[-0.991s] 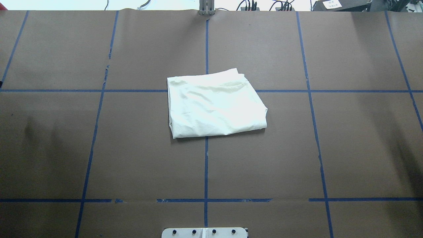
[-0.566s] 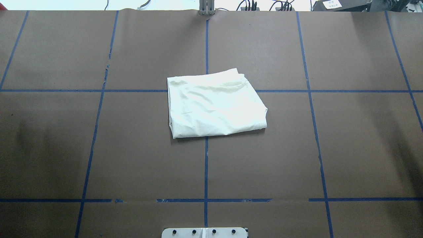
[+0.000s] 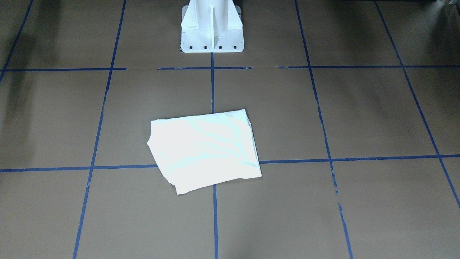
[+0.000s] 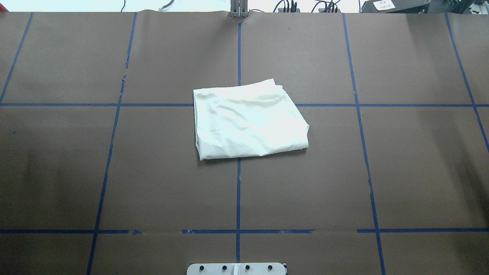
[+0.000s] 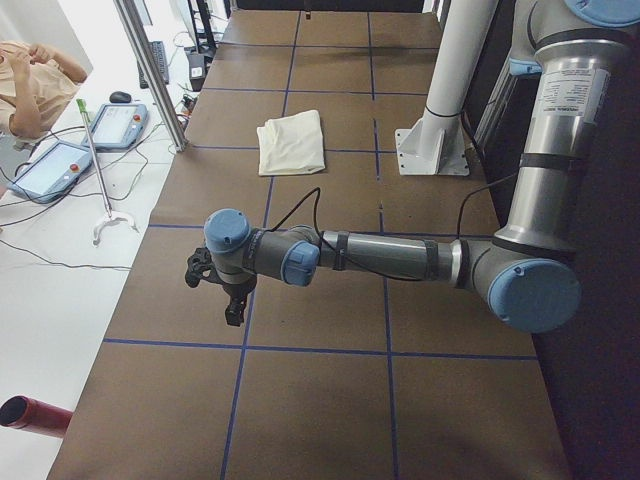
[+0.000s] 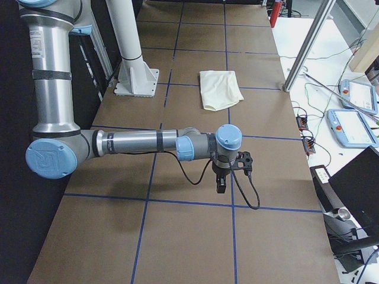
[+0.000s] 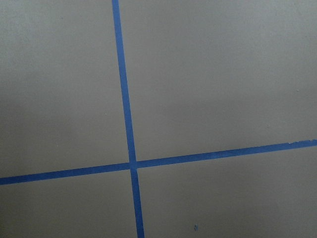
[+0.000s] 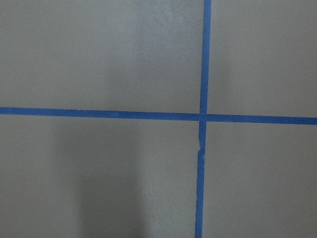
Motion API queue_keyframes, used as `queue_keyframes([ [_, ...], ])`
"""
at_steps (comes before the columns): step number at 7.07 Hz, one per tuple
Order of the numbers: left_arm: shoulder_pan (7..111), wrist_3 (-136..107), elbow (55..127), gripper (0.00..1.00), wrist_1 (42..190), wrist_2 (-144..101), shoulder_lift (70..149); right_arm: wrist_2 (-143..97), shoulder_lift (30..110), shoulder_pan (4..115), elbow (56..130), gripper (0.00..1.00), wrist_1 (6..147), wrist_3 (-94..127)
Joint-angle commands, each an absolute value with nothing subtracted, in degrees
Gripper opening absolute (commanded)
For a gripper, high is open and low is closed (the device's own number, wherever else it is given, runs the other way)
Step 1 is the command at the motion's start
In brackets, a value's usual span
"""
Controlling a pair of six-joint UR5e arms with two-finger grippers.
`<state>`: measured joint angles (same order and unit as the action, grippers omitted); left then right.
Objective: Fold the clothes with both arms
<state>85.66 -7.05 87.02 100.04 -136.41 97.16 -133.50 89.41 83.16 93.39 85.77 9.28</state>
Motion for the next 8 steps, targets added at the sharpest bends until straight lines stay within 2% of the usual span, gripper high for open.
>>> queue_keyframes([
  [1,87.8,-6.9,89.3,1.0,100.0,-137.5,96.9,-133.4,89.5,83.1,92.9,1.0,85.3,9.3],
  [2,87.7,-6.9,92.6,1.0,99.9,-137.4,94.5,-133.4,89.6,83.1,92.9,1.0,85.3,9.3],
  [8,87.5,-6.9,93.7,1.0,100.9,-137.1,94.5,-133.2,89.6,83.1,92.9,1.0,85.3,9.3],
])
